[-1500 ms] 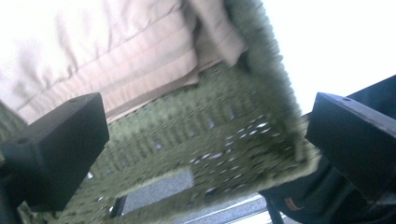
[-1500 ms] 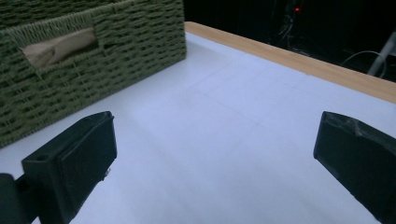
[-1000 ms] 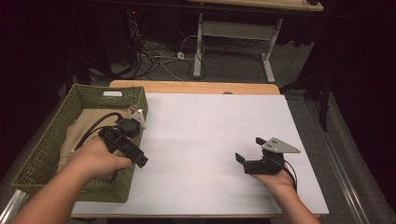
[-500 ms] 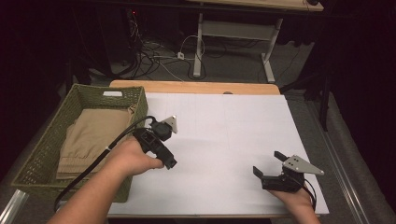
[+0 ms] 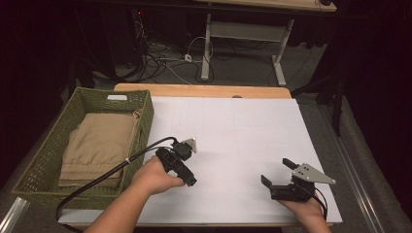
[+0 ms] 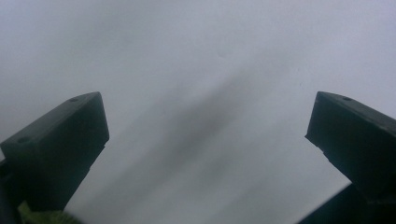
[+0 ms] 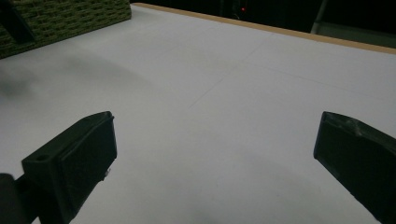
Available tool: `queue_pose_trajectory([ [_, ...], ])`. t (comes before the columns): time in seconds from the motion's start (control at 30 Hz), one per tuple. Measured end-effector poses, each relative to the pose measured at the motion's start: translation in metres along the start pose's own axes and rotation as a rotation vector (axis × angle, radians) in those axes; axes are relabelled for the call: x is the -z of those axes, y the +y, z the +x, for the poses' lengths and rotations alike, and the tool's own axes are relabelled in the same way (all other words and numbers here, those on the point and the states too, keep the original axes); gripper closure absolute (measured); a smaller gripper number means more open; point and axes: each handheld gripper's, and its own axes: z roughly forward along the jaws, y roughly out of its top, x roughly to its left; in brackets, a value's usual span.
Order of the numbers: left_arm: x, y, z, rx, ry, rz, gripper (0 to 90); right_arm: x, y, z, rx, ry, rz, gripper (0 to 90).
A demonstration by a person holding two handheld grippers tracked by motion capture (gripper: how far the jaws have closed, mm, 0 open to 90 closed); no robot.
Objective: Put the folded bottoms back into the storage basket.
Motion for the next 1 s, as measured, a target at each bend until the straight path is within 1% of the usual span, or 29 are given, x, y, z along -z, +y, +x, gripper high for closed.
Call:
queue_pose_trajectory([
  [0.03, 0.0, 0.0, 0.0, 0.0, 0.0, 0.0, 0.0, 0.0, 0.0, 0.0, 0.0, 0.0, 0.0, 0.2],
  [0.07, -0.007, -0.001, -0.002, -0.007, -0.012, -0.027, 0.0, 0.0, -0.001, 0.0, -0.003, 0.007, 0.0, 0.2],
  [0.1, -0.007, -0.001, -0.002, -0.007, -0.012, -0.027, 0.0, 0.0, -0.001, 0.001, 0.0, 0.006, -0.001, 0.2],
  [0.13, -0.012, -0.004, -0.004, -0.021, -0.03, -0.081, 0.0, -0.001, -0.001, 0.001, 0.004, 0.007, -0.001, 0.2],
  [0.17, -0.012, -0.004, -0.004, -0.021, -0.03, -0.081, 0.0, -0.001, -0.001, 0.001, 0.009, 0.01, -0.001, 0.2],
  [0.2, -0.017, -0.008, -0.006, -0.029, -0.04, -0.138, 0.0, -0.001, -0.001, 0.002, 0.017, 0.01, -0.001, 0.2],
  [0.27, -0.022, -0.013, -0.008, -0.038, -0.038, -0.208, 0.0, -0.001, -0.002, 0.003, 0.032, 0.012, -0.001, 0.2],
  [0.3, -0.024, -0.016, -0.009, -0.035, -0.041, -0.244, 0.0, -0.001, -0.003, 0.004, 0.032, 0.014, -0.001, 0.2],
  [0.33, -0.026, -0.019, -0.01, -0.034, -0.037, -0.29, 0.0, -0.001, -0.003, 0.005, 0.032, 0.019, 0.004, 0.2],
  [0.37, -0.026, -0.019, -0.01, -0.034, -0.037, -0.29, 0.0, -0.001, -0.004, 0.005, 0.035, 0.018, 0.003, 0.2],
  [0.4, -0.029, -0.026, -0.011, -0.026, -0.049, -0.378, 0.0, -0.001, -0.004, 0.005, 0.035, 0.017, 0.003, 0.2],
  [0.43, -0.03, -0.031, -0.012, -0.028, -0.056, -0.428, 0.0, 0.0, -0.004, 0.006, 0.034, 0.017, 0.002, 0.2],
  [0.47, -0.03, -0.031, -0.012, -0.028, -0.056, -0.428, 0.0, 0.0, -0.004, 0.006, 0.034, 0.017, 0.002, 0.2],
  [0.5, -0.031, -0.043, -0.014, -0.043, -0.062, -0.562, 0.0, 0.001, -0.005, 0.006, 0.03, 0.013, -0.005, 0.2],
  [0.53, -0.031, -0.043, -0.014, -0.043, -0.062, -0.562, 0.0, 0.001, -0.005, 0.006, 0.03, 0.013, -0.005, 0.2],
  [0.57, -0.031, -0.049, -0.014, -0.039, -0.064, -0.611, 0.0, 0.001, -0.006, 0.006, 0.03, 0.011, -0.009, 0.2],
  [0.6, -0.033, -0.061, -0.011, -0.014, -0.074, -0.711, 0.0, 0.001, -0.008, 0.006, 0.027, 0.007, -0.008, 0.2],
  [0.67, -0.036, -0.071, -0.01, 0.008, -0.067, -0.821, 0.0, 0.002, -0.009, 0.006, 0.014, 0.004, -0.016, 0.2],
  [0.7, -0.036, -0.076, -0.01, 0.02, -0.049, -0.869, 0.0, 0.002, -0.009, 0.006, 0.009, -0.001, -0.022, 0.2],
  [0.73, -0.036, -0.076, -0.01, 0.02, -0.049, -0.869, 0.0, 0.002, -0.009, 0.006, 0.009, -0.001, -0.022, 0.2],
  [0.77, -0.039, -0.086, -0.006, 0.038, -0.084, -0.944, 0.0, 0.005, -0.009, 0.007, -0.002, -0.003, -0.042, 0.2],
  [0.8, -0.043, -0.091, -0.003, 0.063, -0.108, -0.979, 0.0, 0.006, -0.009, 0.007, -0.006, -0.005, -0.052, 0.2],
  [0.83, -0.043, -0.091, -0.003, 0.063, -0.108, -0.979, 0.0, 0.006, -0.009, 0.007, -0.006, -0.005, -0.052, 0.2],
  [0.87, -0.052, -0.098, 0.0, 0.1, -0.093, -0.992, 0.0, 0.008, -0.009, 0.008, -0.011, -0.008, -0.068, 0.2],
  [0.9, -0.053, -0.099, 0.0, 0.11, -0.087, -1.008, 0.0, 0.009, -0.009, 0.008, -0.011, -0.01, -0.074, 0.1],
  [0.93, -0.052, -0.101, -0.002, 0.09, -0.084, -1.047, 0.0, 0.01, -0.01, 0.007, -0.011, -0.009, -0.082, 0.1],
  [0.97, -0.052, -0.101, -0.003, 0.077, -0.088, -1.071, 0.0, 0.011, -0.01, 0.007, -0.016, -0.006, -0.087, 0.1],
  [1.0, -0.053, -0.1, -0.003, 0.062, -0.089, -1.063, 0.0, 0.011, -0.01, 0.007, -0.024, -0.004, -0.093, 0.1],
])
